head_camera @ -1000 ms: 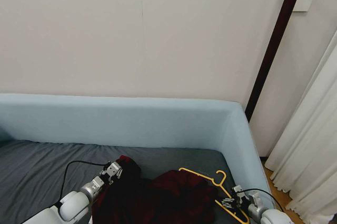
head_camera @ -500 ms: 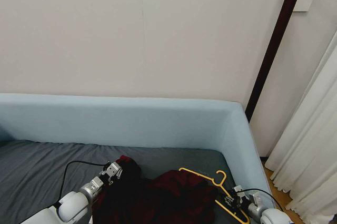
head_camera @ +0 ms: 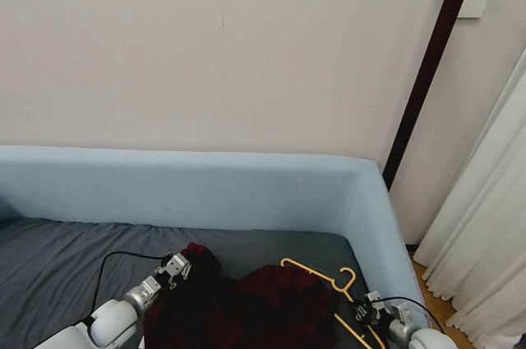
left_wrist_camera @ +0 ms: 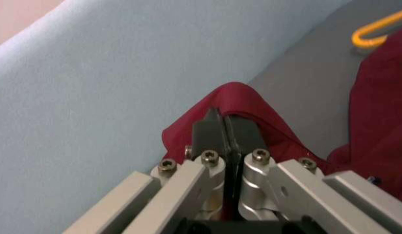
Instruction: Pick up the clothes from the sofa and hang them on the clothes hanger.
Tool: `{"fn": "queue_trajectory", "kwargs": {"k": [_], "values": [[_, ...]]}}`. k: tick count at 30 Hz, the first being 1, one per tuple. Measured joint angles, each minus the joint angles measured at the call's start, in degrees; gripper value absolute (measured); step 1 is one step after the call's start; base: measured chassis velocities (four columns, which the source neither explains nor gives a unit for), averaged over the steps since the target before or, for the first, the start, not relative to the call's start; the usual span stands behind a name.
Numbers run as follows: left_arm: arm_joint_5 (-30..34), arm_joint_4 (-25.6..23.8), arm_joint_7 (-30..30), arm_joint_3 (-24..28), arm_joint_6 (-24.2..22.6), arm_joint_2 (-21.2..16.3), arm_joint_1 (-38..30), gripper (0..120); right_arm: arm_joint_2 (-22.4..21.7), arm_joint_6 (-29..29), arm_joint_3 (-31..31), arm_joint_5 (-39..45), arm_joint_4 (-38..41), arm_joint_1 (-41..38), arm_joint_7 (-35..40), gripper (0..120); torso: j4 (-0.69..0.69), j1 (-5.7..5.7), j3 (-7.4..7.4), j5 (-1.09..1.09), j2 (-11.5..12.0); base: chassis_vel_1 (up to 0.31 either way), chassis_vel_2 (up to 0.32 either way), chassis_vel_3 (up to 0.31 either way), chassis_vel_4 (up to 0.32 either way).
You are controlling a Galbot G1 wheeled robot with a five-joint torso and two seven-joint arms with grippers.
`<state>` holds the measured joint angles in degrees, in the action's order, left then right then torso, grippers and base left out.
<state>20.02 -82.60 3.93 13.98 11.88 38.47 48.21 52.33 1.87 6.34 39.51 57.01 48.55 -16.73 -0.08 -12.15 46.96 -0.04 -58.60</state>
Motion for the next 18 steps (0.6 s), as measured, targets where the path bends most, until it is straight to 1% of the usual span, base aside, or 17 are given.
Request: {"fn": "queue_trajectory", "kwargs": {"k": [4, 7, 8, 9, 12, 13, 15, 17, 18], "values": [[-0.21, -0.01, -0.03, -0.65, 0.04, 0.0, 0.32, 0, -0.88, 1.7, -0.84, 0.03, 2.04, 0.09, 1.84, 5, 0.01, 0.0, 0.0, 0.01, 0.0, 0.0, 0.0, 0.0, 0.0], [-0.58, -0.04, -0.13, -1.05, 0.61, 0.24, 0.71, 0, -2.41, 3.13, -2.0, 1.77, 6.72, 0.96, 5.06, 5, 0.02, 0.0, 0.0, -0.01, 0.0, 0.0, 0.0, 0.0, 0.0], [-0.58, -0.04, -0.13, -1.05, 0.61, 0.24, 0.71, 0, -2.41, 3.13, -2.0, 1.77, 6.72, 0.96, 5.06, 5, 0.02, 0.0, 0.0, -0.01, 0.0, 0.0, 0.0, 0.0, 0.0], [-0.75, 0.01, -0.14, -1.12, 0.82, 0.41, 0.81, 0, -2.93, 3.36, -2.42, 2.13, 8.34, 1.32, 6.26, 5, 0.01, 0.0, 0.0, -0.01, 0.0, 0.0, 0.0, 0.0, 0.0], [-0.95, -0.11, -0.13, -1.35, 1.0, 0.61, 1.15, 0, -4.31, 4.19, -3.76, 0.39, 11.67, 2.23, 10.32, 5, 0.01, 0.0, 0.0, -0.01, 0.0, 0.0, 0.0, 0.0, 0.0], [-0.95, -0.11, -0.13, -1.35, 1.0, 0.61, 1.15, 0, -4.31, 4.19, -3.76, 0.39, 11.67, 2.23, 10.32, 5, 0.01, 0.0, 0.0, -0.01, 0.0, 0.0, 0.0, 0.0, 0.0], [-0.98, -0.5, -0.14, -1.36, 1.0, 0.5, 1.3, 0, -5.23, 5.13, -4.58, -2.43, 13.4, 2.91, 12.55, 5, 0.01, 0.0, 0.0, -0.01, 0.0, 0.0, 0.0, 0.0, 0.0], [-0.98, -0.86, -0.14, -1.49, 1.0, 0.27, 1.46, 0, -6.1, 7.09, -5.19, -7.15, 14.89, 3.79, 14.42, 5, 0.01, 0.0, 0.0, -0.01, 0.0, 0.0, 0.0, 0.0, 0.0], [-0.98, -1.04, -0.14, -1.65, 1.0, 0.13, 1.54, 0, -6.53, 8.68, -5.52, -11.37, 15.68, 4.42, 15.4, 5, 0.0, 0.0, 0.0, -0.01, 0.0, 0.0, 0.0, 0.0, 0.0]]}}
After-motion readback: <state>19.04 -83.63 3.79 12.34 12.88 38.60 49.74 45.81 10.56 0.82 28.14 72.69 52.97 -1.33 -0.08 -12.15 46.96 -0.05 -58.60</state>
